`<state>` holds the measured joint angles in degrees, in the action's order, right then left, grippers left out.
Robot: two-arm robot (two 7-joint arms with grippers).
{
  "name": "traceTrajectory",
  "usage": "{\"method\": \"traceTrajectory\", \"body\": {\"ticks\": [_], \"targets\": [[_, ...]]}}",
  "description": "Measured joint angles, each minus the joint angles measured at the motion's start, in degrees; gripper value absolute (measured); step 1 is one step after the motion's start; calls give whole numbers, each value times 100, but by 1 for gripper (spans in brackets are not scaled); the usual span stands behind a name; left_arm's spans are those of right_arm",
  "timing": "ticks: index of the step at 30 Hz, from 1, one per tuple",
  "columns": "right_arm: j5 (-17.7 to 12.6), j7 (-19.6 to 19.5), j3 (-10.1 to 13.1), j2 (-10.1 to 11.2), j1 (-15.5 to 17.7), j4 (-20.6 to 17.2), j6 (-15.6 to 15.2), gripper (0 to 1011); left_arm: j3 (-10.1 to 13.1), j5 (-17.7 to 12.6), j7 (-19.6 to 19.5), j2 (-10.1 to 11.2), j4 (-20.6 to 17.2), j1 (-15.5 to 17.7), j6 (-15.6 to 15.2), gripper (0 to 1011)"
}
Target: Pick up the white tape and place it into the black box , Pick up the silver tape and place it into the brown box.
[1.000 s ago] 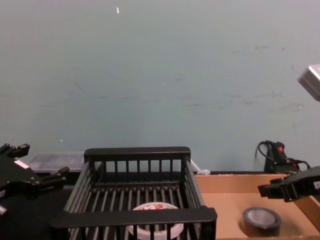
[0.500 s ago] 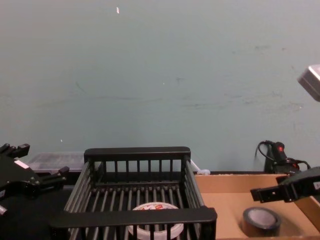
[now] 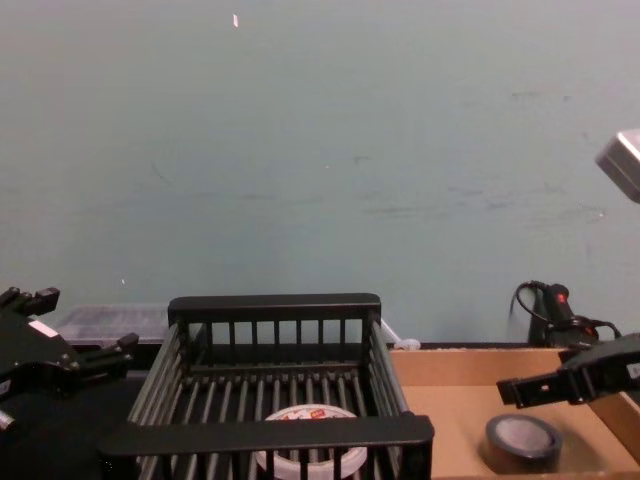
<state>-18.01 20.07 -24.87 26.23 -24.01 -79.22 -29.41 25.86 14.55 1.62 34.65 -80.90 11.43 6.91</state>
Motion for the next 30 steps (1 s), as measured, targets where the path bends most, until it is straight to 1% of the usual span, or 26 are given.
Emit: {"method": "traceTrajectory", "body": {"ticks": [7, 9, 12, 13, 14, 15, 16, 17, 18, 21, 22, 24, 25, 28, 29, 30], "targets": [[69, -8, 52, -22, 44, -33, 15, 1002, 0, 0, 0, 0, 0, 0, 0, 1001], [106, -55, 88, -40, 83, -64, 64, 1002, 0, 0, 0, 0, 0, 0, 0, 1001], [208, -245, 180, -81, 200, -166, 248, 1002, 0, 0, 0, 0, 0, 0, 0, 1001], [248, -313, 208, -93, 243, -206, 318, 1003, 0, 0, 0, 0, 0, 0, 0, 1001], [340, -478, 263, -117, 334, -278, 489, 1002, 0, 0, 0, 0, 0, 0, 0, 1001], [386, -555, 289, -128, 380, -314, 581, 1002, 0, 0, 0, 0, 0, 0, 0, 1001], [478, -707, 336, -153, 474, -386, 756, 1002, 0, 0, 0, 0, 0, 0, 0, 1001], [530, -791, 361, -167, 521, -418, 849, 1002, 0, 0, 0, 0, 0, 0, 0, 1001], [627, -958, 410, -193, 616, -472, 1039, 1002, 0, 0, 0, 0, 0, 0, 0, 1001], [743, -1165, 489, -232, 747, -531, 1262, 1002, 0, 0, 0, 0, 0, 0, 0, 1001], [810, -1289, 538, -257, 838, -564, 1386, 1002, 0, 0, 0, 0, 0, 0, 0, 1001], [864, -1393, 588, -278, 927, -592, 1500, 1002, 0, 0, 0, 0, 0, 0, 0, 1001], [929, -1502, 635, -295, 1019, -620, 1611, 1002, 0, 0, 0, 0, 0, 0, 0, 1001], [1058, -1679, 686, -313, 1157, -659, 1801, 1002, 0, 0, 0, 0, 0, 0, 0, 1001], [1150, -1797, 718, -325, 1258, -678, 1932, 1002, 0, 0, 0, 0, 0, 0, 0, 1001], [1193, -1853, 735, -335, 1310, -684, 1994, 1002, 0, 0, 0, 0, 0, 0, 0, 1001]]}}
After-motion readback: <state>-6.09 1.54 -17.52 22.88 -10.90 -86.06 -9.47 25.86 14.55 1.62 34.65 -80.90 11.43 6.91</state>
